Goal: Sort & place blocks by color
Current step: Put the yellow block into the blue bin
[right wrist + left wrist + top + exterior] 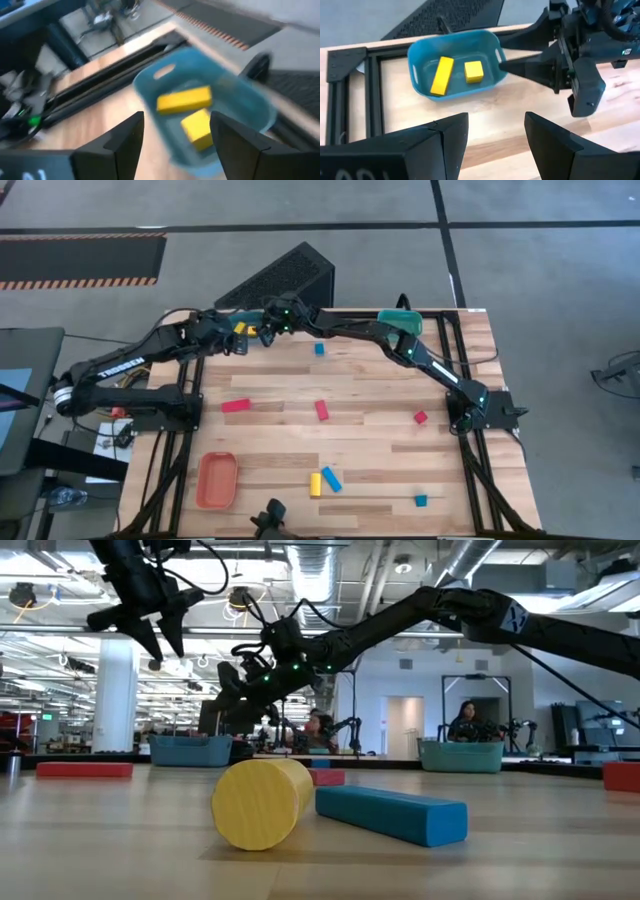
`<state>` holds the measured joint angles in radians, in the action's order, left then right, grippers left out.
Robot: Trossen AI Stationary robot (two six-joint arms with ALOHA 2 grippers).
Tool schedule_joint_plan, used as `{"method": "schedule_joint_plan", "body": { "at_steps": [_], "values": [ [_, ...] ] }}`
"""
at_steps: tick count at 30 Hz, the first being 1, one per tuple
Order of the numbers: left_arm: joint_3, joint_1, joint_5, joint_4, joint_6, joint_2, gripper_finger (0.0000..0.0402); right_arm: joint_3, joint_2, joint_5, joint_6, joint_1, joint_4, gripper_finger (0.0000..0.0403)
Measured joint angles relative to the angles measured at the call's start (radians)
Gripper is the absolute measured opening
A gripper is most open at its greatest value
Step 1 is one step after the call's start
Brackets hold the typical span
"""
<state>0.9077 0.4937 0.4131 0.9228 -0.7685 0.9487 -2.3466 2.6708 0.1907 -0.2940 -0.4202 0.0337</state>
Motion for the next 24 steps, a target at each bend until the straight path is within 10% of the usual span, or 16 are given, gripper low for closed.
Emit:
{"method": "schedule_joint_plan", "body": {
  "at_steps": [19,24],
  "values": [
    [-0.001,-0.183,0.077,-0.358,0.155,-0.075,0.0183,0.003,-0.432,-0.076,0.209,-0.017,0.456,0.0221],
    [-0.001,-0.186,-0.046,-0.464,0.264,-0.048,0.0183,0.038,-0.488,-0.156,0.326,0.052,0.631,0.0220]
  ]
}}
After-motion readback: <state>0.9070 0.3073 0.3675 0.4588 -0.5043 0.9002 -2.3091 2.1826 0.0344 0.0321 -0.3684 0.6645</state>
